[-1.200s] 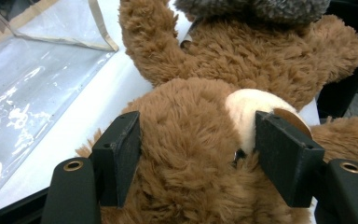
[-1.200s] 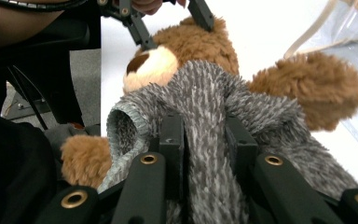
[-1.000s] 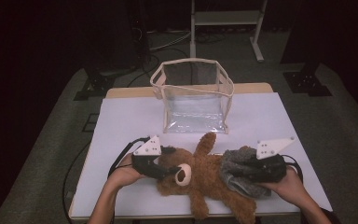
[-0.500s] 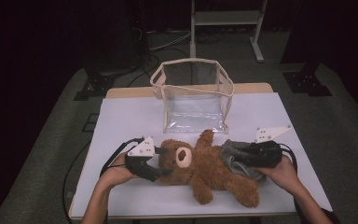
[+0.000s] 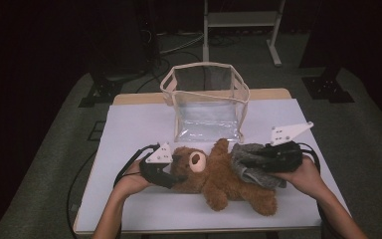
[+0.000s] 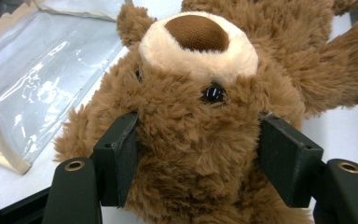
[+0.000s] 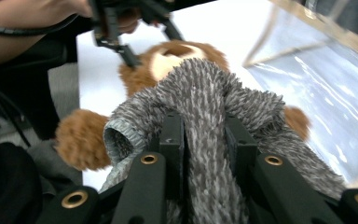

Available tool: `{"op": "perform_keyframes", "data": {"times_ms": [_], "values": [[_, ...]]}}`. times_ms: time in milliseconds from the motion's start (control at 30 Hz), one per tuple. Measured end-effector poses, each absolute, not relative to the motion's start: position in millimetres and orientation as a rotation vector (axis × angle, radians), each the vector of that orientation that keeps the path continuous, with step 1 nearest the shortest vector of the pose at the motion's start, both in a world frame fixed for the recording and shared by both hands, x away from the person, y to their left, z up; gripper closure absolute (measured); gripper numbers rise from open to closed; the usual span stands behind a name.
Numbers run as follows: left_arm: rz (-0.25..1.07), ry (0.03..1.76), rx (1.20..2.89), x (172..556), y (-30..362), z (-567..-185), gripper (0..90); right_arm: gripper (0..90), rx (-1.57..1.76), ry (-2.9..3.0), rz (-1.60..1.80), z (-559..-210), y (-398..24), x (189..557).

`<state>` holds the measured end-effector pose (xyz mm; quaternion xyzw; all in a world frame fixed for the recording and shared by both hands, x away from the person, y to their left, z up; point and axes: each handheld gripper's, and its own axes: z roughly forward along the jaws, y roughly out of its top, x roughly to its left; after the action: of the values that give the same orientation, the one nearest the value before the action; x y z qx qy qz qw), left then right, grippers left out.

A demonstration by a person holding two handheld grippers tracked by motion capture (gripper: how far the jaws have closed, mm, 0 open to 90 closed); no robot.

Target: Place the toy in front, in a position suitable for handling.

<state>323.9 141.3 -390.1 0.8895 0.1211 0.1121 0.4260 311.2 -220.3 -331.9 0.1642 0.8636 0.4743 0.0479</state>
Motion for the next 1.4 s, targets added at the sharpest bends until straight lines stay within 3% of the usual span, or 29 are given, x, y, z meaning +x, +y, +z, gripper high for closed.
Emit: {"op": "perform_keyframes", "data": {"times_ms": [233, 367, 500, 767, 1100, 1400], "values": [[0.279, 0.304, 2.218, 324.2, 142.4, -390.9, 34.2, 72.3, 0.496, 2.733, 1.397, -356.2, -201.3, 313.6], [0.268, 0.315, 2.221, 325.3, 140.8, -390.4, 35.7, 72.3, 0.477, 2.726, 1.366, -345.8, -195.8, 312.1], [0.271, 0.315, 2.222, 324.2, 139.7, -389.8, 36.2, 72.3, 0.370, 2.779, 1.314, -337.8, -167.5, 315.5], [0.263, 0.310, 2.222, 325.3, 142.3, -390.3, 36.2, 72.5, 0.245, 2.884, 1.159, -358.8, -120.7, 316.1], [0.263, 0.317, 2.220, 324.8, 140.7, -389.7, 36.7, 73.0, 0.139, 2.945, 1.110, -365.5, -130.4, 289.4], [0.248, 0.332, 2.211, 325.9, 142.8, -391.2, 35.9, 73.2, 0.168, 2.876, 1.147, -358.7, -140.0, 296.9]]}}
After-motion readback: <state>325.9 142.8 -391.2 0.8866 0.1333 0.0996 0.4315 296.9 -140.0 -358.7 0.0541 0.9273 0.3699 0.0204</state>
